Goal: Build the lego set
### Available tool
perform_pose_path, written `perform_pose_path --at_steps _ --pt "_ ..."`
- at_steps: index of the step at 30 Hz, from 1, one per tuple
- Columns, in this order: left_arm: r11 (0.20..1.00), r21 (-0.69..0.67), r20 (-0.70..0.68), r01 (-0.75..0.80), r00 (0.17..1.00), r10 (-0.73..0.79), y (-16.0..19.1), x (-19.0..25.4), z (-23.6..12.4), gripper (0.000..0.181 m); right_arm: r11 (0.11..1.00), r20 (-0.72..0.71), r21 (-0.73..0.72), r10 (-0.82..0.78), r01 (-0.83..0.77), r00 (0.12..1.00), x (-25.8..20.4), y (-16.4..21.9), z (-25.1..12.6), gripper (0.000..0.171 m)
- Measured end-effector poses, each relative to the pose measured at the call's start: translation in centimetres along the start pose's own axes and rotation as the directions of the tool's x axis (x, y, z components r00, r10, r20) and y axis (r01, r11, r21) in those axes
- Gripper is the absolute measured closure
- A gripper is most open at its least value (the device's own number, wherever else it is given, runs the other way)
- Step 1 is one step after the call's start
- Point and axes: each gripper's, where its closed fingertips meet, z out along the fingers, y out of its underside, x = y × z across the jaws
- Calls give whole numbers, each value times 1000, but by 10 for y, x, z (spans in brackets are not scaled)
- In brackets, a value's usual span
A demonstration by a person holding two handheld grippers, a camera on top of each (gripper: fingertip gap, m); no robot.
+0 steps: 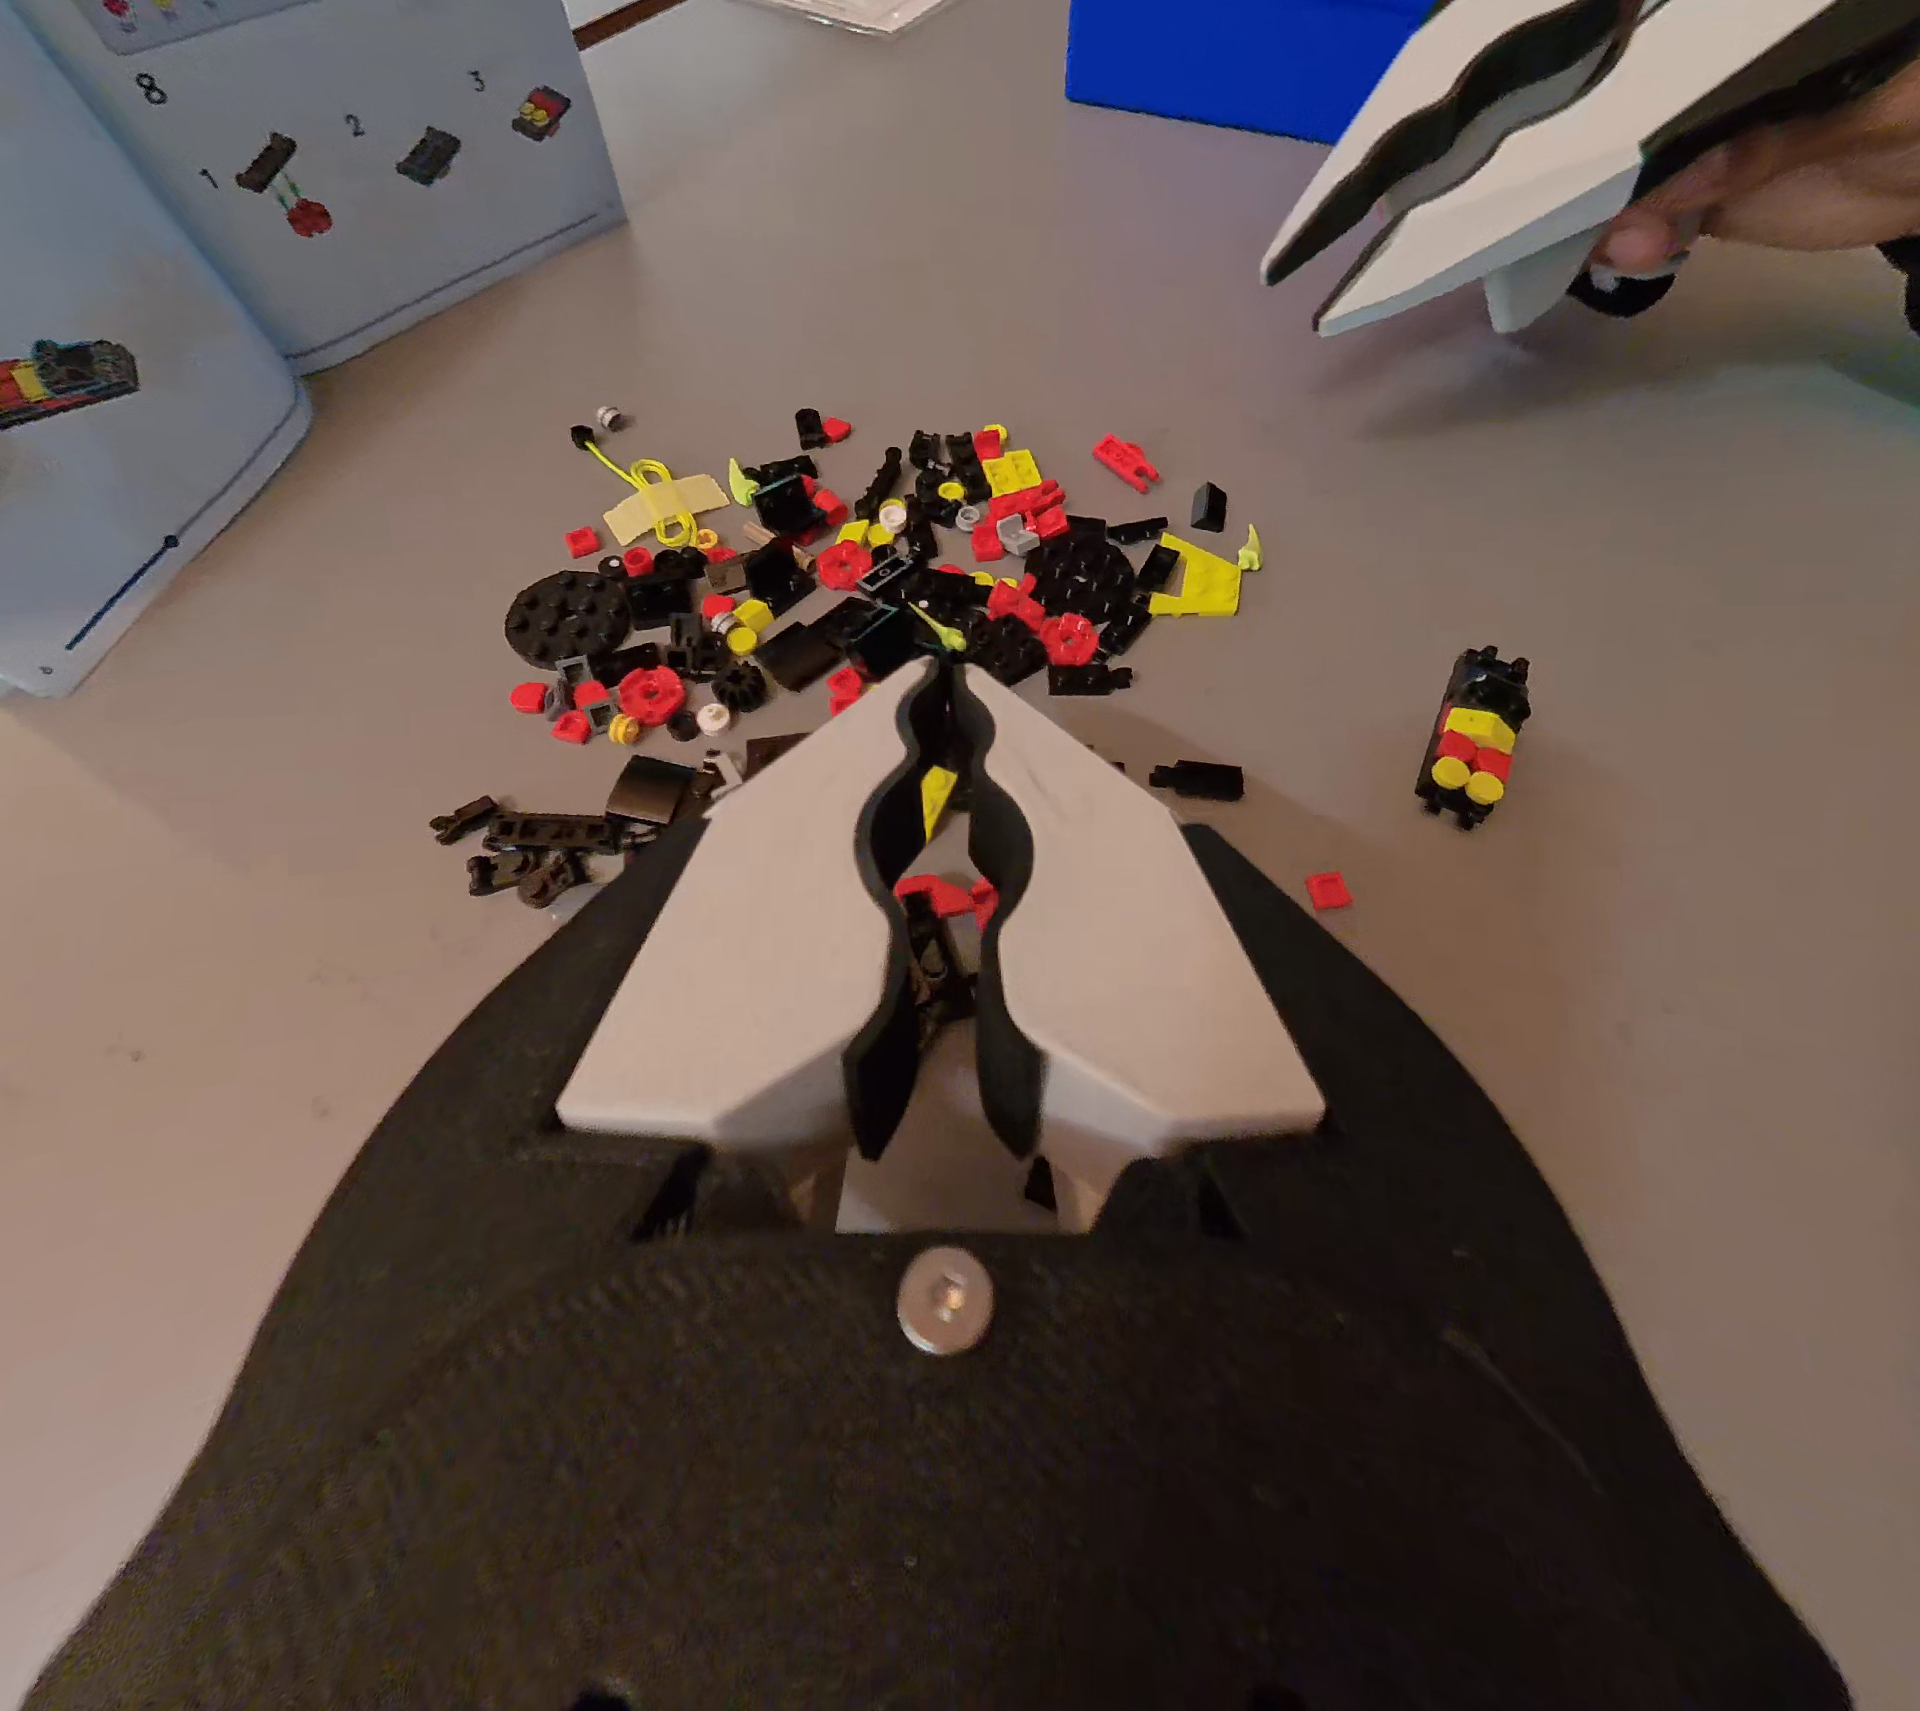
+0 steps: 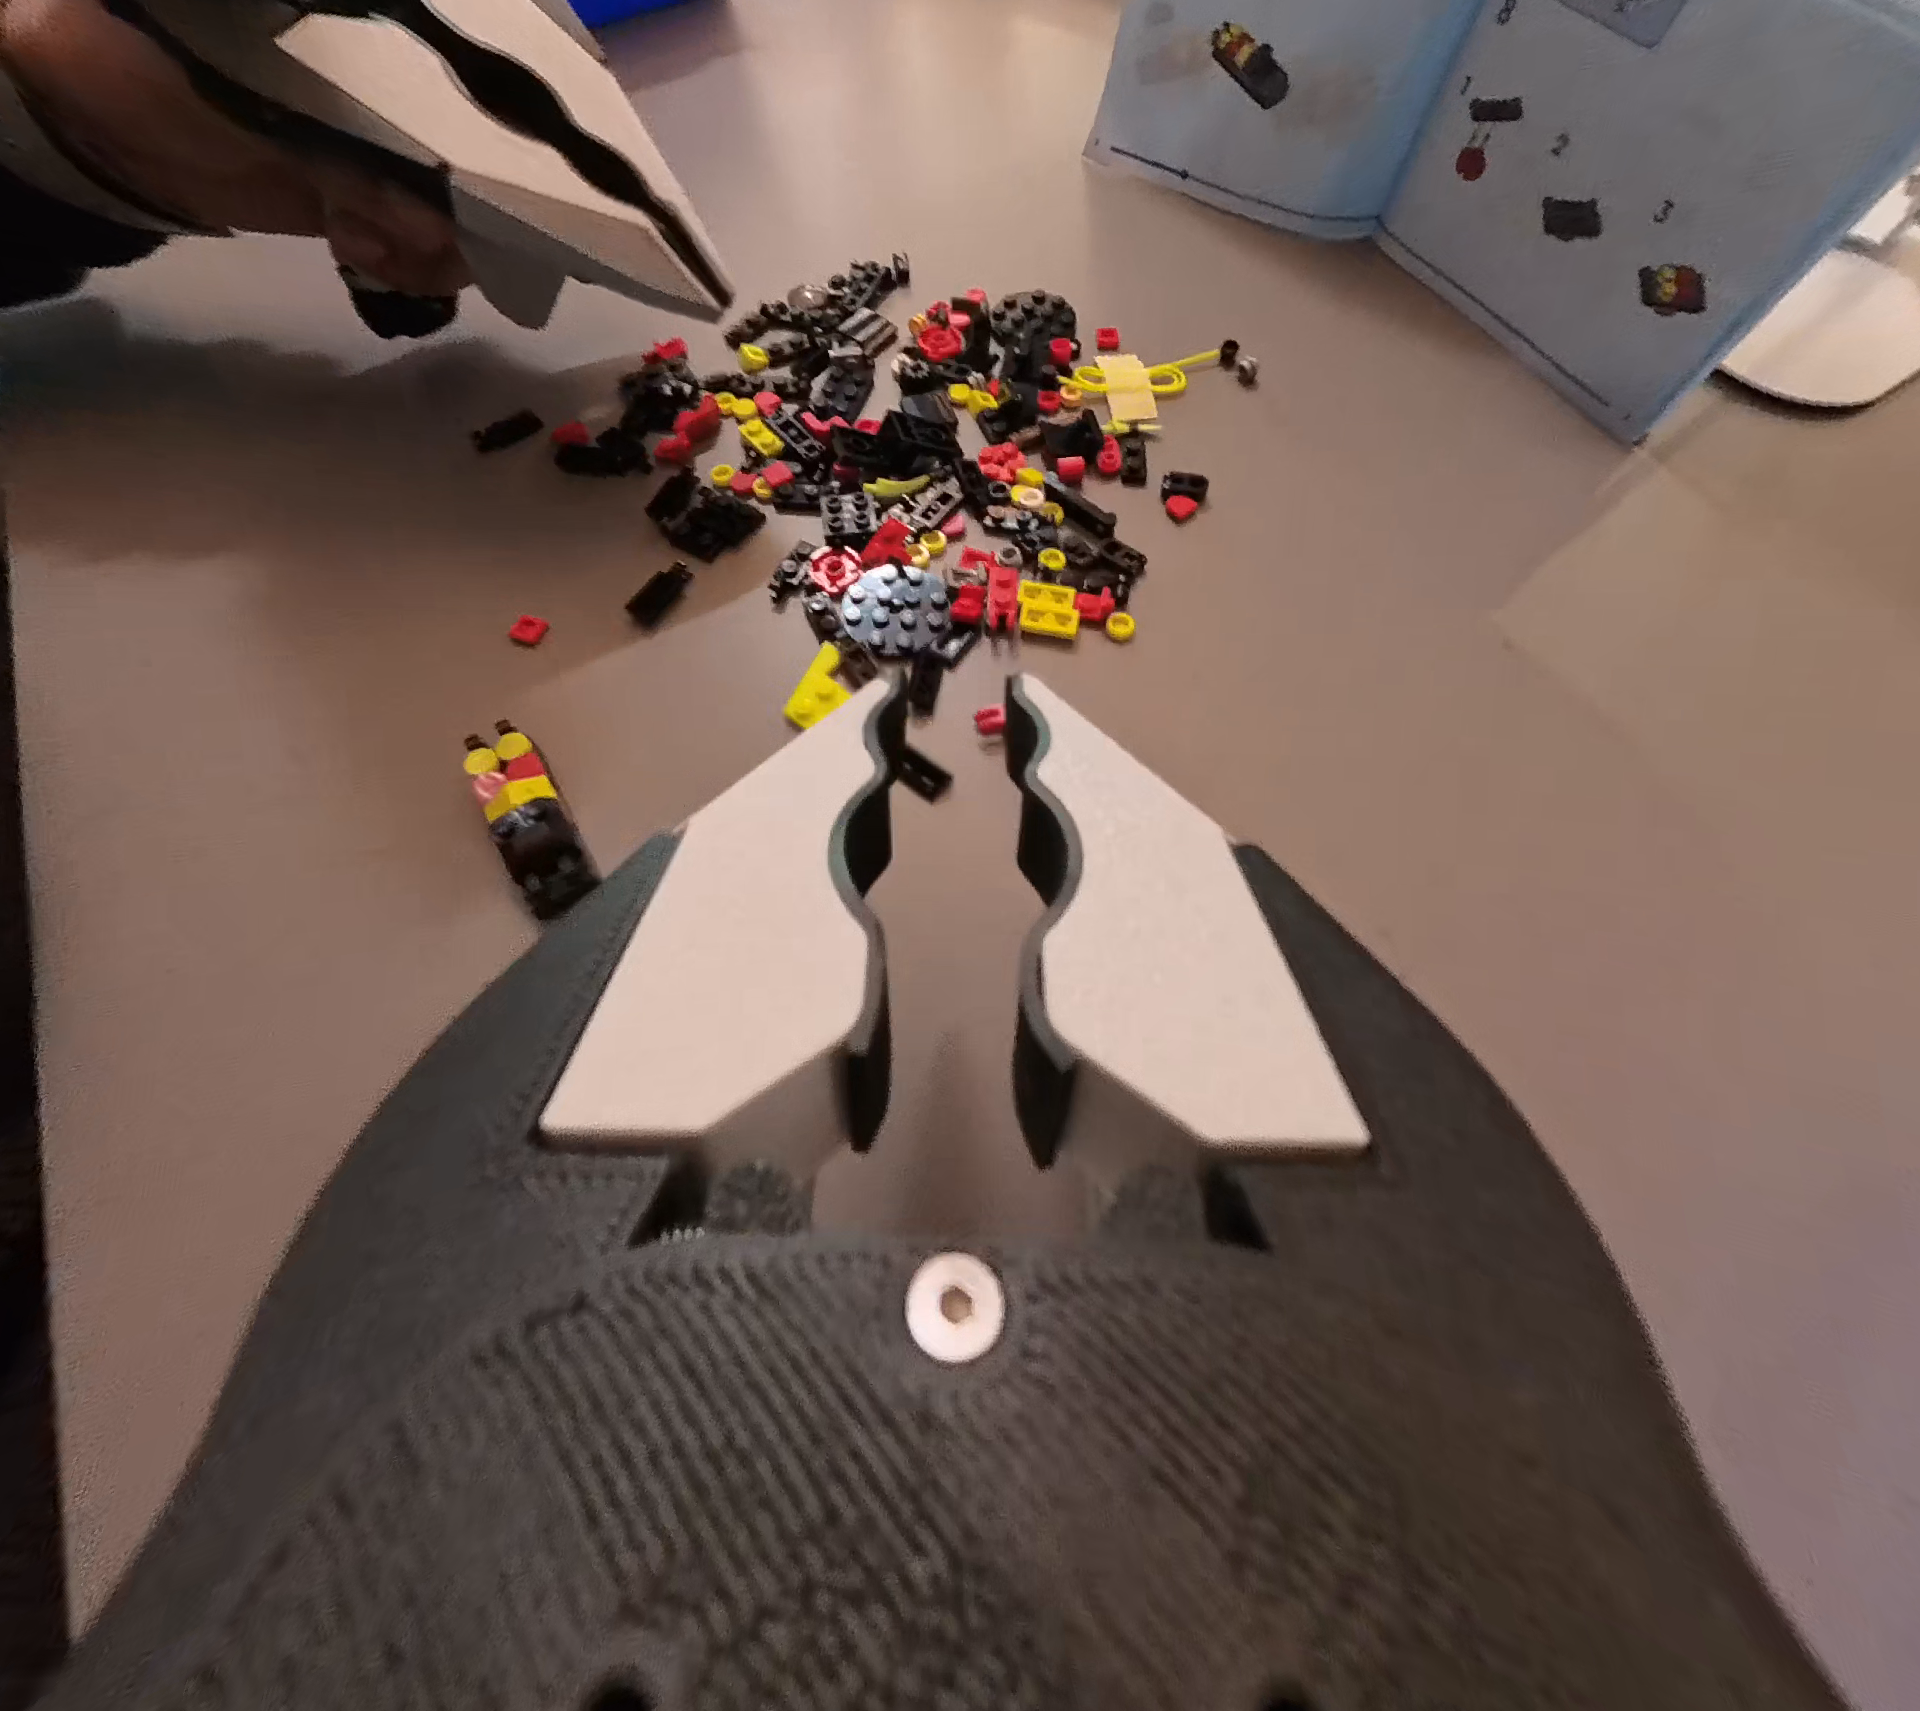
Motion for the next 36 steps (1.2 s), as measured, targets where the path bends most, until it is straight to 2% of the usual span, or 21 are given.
perform_pose_path --at_steps 1,4,9,15,21,28,36 --pt "1000 -4 -2 -5 1000 5 1 1 1 181 1000 -13 -20 0 0 1000 3 4 1 154" --pt "1000 -15 -8 -13 1000 13 3 3 3 181 997 -49 -79 7 -10 999 12 14 6 152" --pt "998 -45 -37 -43 998 42 8 10 5 181 990 -29 -140 27 -31 999 12 25 18 150" --pt "941 -184 -255 -285 938 235 36 63 2 181 990 -31 -136 -28 24 999 6 23 15 151" --pt "865 -278 -253 -418 901 354 51 82 5 178 987 -23 -153 -42 38 999 4 26 16 150" --pt "880 -279 -307 -384 904 297 56 87 4 174 983 -38 -182 -18 11 999 9 32 21 150" --pt "869 -268 -348 -415 883 315 58 97 2 171 983 -41 -183 7 -15 999 10 33 19 151"
